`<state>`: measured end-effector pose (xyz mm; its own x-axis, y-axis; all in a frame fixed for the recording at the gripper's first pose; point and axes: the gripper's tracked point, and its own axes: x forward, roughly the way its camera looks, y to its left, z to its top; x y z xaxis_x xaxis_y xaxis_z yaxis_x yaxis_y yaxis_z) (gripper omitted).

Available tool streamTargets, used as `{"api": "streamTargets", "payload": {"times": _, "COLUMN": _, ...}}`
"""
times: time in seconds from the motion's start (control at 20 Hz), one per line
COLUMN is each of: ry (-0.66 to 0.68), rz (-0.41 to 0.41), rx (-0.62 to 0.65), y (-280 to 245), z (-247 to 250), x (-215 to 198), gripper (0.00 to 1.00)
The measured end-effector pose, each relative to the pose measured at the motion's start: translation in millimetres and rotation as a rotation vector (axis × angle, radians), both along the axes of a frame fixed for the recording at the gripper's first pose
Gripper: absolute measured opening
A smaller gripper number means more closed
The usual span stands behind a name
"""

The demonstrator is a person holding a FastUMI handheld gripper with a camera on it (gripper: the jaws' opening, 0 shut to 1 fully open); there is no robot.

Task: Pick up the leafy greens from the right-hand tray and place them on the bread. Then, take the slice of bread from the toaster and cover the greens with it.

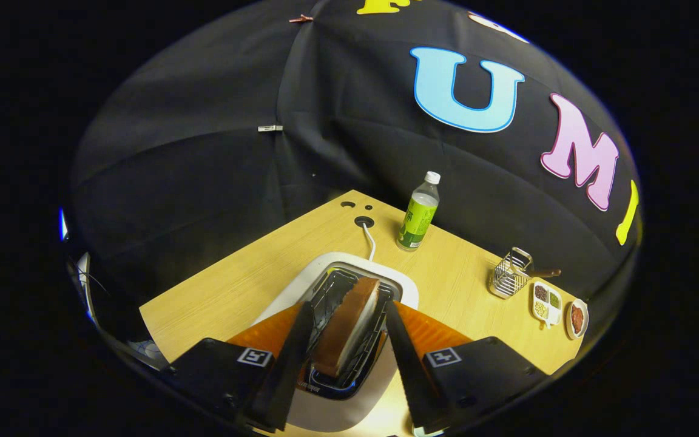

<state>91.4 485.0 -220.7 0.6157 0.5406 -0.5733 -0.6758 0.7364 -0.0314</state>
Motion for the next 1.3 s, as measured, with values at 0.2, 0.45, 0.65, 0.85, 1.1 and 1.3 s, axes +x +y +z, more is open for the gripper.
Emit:
{"api": "streamTargets", "payload": {"times": 0.2, "ry": -0.001, "rz": -0.009, "rx": -0.015, "y": -1, "z": -1, "x": 0, "gripper": 0.46}}
{"api": "streamTargets", "payload": {"times": 0.45, "ry": 0.053, "rz": -0.077, "rx": 0.002, "y": -6, "z": -3, "x": 2, "gripper": 0.2}}
{"api": "streamTargets", "payload": {"times": 0.65, "ry": 0.05, "rz": -0.052, "rx": 0.036, "y": 0, "z": 5, "x": -1, "gripper": 0.15}}
{"api": "streamTargets", "payload": {"times": 0.85, "ry": 0.065, "rz": -0.038, "rx": 0.082, "y": -7, "z": 16, "x": 1, "gripper": 0.14}}
{"api": "streamTargets", "payload": {"times": 1.1, "ry": 0.077, "rz": -0.081, "rx": 0.164, "y": -21, "z": 47, "x": 11, "gripper": 0.14}}
{"api": "streamTargets", "payload": {"times": 1.3, "ry": 0.061, "rz": -0.094, "rx": 0.218, "y": -36, "z": 75, "x": 10, "gripper": 0.13}}
